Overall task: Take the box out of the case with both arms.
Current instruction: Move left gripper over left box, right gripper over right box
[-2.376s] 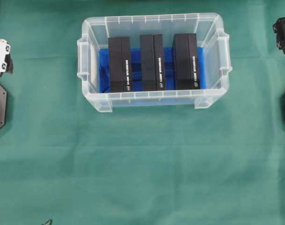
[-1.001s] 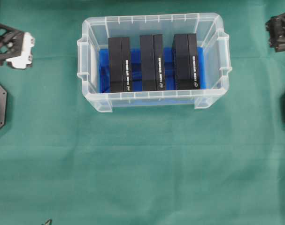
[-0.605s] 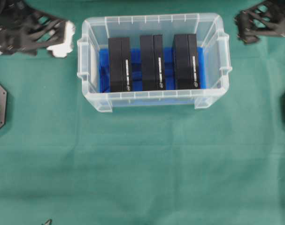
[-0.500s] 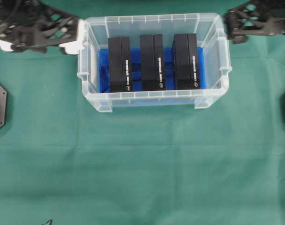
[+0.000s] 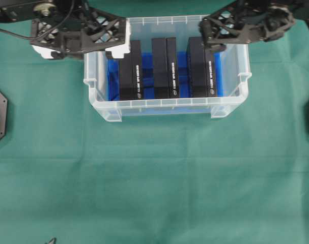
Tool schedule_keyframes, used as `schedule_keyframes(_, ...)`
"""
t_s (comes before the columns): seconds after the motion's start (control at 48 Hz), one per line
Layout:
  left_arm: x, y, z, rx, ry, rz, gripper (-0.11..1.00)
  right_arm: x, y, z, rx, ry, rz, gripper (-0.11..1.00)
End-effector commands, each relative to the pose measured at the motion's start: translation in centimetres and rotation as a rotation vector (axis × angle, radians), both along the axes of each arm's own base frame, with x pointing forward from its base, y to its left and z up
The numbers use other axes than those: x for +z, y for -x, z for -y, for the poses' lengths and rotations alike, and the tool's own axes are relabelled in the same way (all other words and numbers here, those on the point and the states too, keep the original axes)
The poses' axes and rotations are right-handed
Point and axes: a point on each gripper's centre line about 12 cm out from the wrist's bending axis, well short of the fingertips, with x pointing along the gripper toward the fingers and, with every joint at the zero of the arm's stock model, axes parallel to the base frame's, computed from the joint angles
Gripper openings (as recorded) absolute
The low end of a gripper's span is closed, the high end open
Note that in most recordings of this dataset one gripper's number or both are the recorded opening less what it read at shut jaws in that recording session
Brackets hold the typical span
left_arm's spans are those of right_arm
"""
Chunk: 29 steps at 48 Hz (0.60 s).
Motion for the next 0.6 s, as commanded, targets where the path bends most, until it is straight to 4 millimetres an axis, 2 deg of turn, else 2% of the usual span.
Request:
schedule_keyframes(0.0,1.4,-0.7,-0.1,-0.002,-0.017,0.045,0.90,1.4,-1.1,0.1,0.006,0.014,0.052,0.92)
schedule_keyframes(0.208,1.5,-2.8,-0.7,-0.010,-0.037,0.054,0.90,0.9,-2.6,0.0,0.020,0.013,0.051,0.92)
schedule_keyframes(0.584,0.9,-4.4,-1.1,-0.004,-0.036,0.049,0.90,0.8,-2.9,0.0,0.024,0.016,0.064,0.92)
